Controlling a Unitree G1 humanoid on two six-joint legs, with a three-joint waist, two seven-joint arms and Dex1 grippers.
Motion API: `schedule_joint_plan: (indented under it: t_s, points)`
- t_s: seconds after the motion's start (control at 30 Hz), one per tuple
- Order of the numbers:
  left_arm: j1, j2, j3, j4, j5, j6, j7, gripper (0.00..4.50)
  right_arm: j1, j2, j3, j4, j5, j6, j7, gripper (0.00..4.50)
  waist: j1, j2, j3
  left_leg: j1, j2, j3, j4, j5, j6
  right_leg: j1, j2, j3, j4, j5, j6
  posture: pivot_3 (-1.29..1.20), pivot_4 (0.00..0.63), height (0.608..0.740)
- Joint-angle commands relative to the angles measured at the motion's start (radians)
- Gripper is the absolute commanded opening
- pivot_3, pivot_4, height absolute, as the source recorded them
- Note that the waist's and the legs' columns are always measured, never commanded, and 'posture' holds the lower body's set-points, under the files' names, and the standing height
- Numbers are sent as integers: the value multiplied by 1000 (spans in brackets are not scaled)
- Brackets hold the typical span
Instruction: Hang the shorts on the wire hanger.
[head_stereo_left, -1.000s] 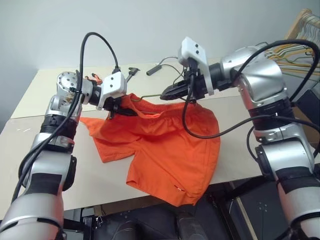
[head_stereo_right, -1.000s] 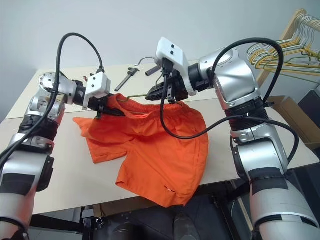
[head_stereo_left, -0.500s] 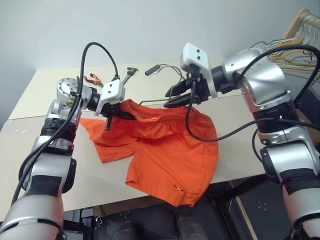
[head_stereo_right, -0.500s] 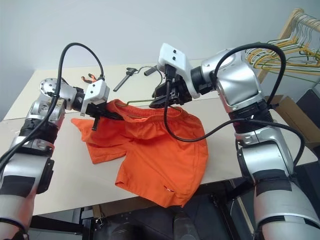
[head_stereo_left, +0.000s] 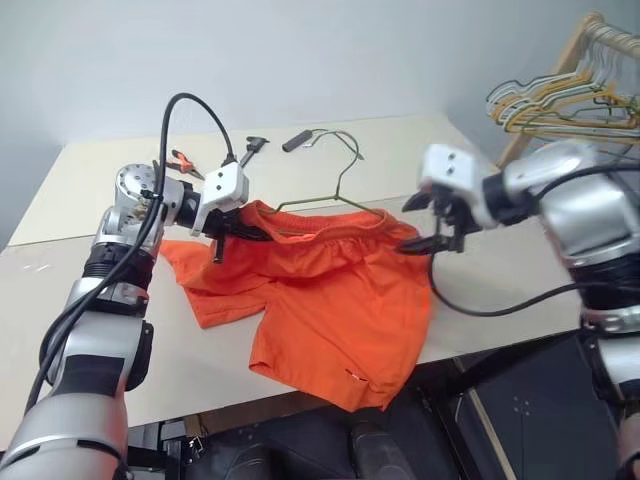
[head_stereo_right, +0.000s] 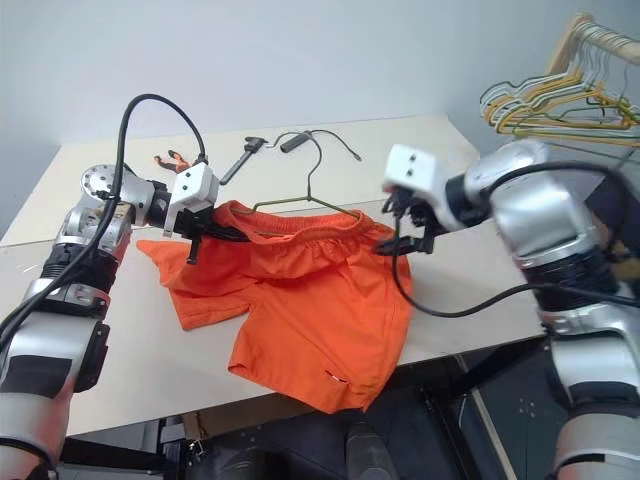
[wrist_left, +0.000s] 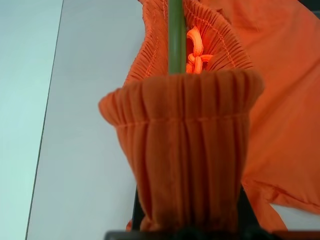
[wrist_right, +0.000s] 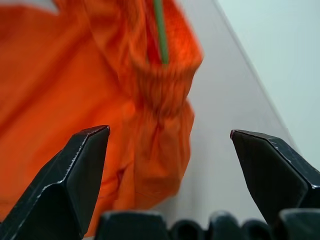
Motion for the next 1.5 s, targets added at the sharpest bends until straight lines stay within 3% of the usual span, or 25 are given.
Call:
schedule_joint_plan:
  t_s: [0.03,0.13,0.43,0.5,0.57,0.67,0.83,1.03,1.1,1.37,1.5]
  points:
    - [-19,11,33,-37,-18,7,5,0,-62,56,21,61,-50,-37,-31,4480,-6,0,0,0,0,0,0,0,0,0,0,0,0,0,0,-165,50,740]
    - [-13,17,39,-50,-22,12,4,0,-83,98,52,117,-81,-65,-26,3603,-9,0,0,-1,0,-2,0,0,0,0,-1,0,1,0,0,-152,48,740]
    - [21,20,52,-97,-28,16,11,0,-91,104,38,128,-74,-73,33,417,-6,0,0,-2,-1,-6,0,0,0,0,-1,0,2,1,1,-143,44,740]
    - [25,18,52,-97,-27,6,11,0,-86,99,24,106,-56,-54,58,27,-7,0,0,-2,-1,-7,0,0,0,0,-1,0,2,1,1,-149,44,740]
    - [23,12,57,-94,-30,6,12,0,-78,95,8,81,-31,-25,80,27,-7,0,0,-2,-1,-7,0,0,0,0,-1,0,2,1,1,-151,43,740]
    - [12,-4,80,-87,-61,27,1,777,-60,78,-18,42,15,36,106,0,-4,0,0,-2,-1,-7,0,0,0,0,-1,-1,1,1,1,-159,43,740]
    - [-24,-12,157,-64,-126,62,38,2428,25,18,-90,-64,101,179,108,0,2,0,0,-2,-1,-8,0,0,0,1,-1,-1,1,1,1,-165,51,740]
    - [-10,-19,263,-132,-219,121,118,4315,232,-59,-240,-269,212,392,3,0,15,0,0,-2,-1,-8,0,0,0,1,-1,-1,1,1,1,-178,64,740]
    - [3,-38,303,-169,-240,137,209,4442,309,-71,-304,-349,254,469,-42,0,21,0,0,-2,-1,-8,0,0,0,1,-1,-1,1,1,1,-187,70,740]
    - [112,-125,438,-609,-579,626,461,4442,539,-52,-676,-554,300,895,-312,0,28,0,0,1,-1,-12,0,-1,1,7,-1,-2,0,1,2,-217,89,740]
    - [140,-162,466,-775,-705,815,636,4442,660,-127,-862,-557,347,923,-415,0,45,0,1,6,-1,-13,0,-1,1,12,-2,-3,-6,0,3,-242,101,740]
